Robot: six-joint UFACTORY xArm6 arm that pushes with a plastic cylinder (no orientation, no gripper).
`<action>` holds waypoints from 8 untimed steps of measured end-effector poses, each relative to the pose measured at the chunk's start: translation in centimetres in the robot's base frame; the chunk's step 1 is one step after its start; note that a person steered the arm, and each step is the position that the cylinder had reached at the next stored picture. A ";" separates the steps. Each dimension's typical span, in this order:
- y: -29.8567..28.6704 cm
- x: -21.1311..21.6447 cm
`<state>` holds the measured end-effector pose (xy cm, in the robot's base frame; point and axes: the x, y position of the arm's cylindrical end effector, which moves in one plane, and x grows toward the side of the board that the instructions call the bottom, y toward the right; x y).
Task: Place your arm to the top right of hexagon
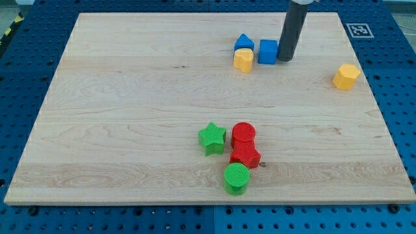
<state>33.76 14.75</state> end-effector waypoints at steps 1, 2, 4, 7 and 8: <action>-0.4 0.0; -0.8 0.0; -1.3 0.0; 1.2 0.0; 4.6 -0.1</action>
<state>33.65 19.35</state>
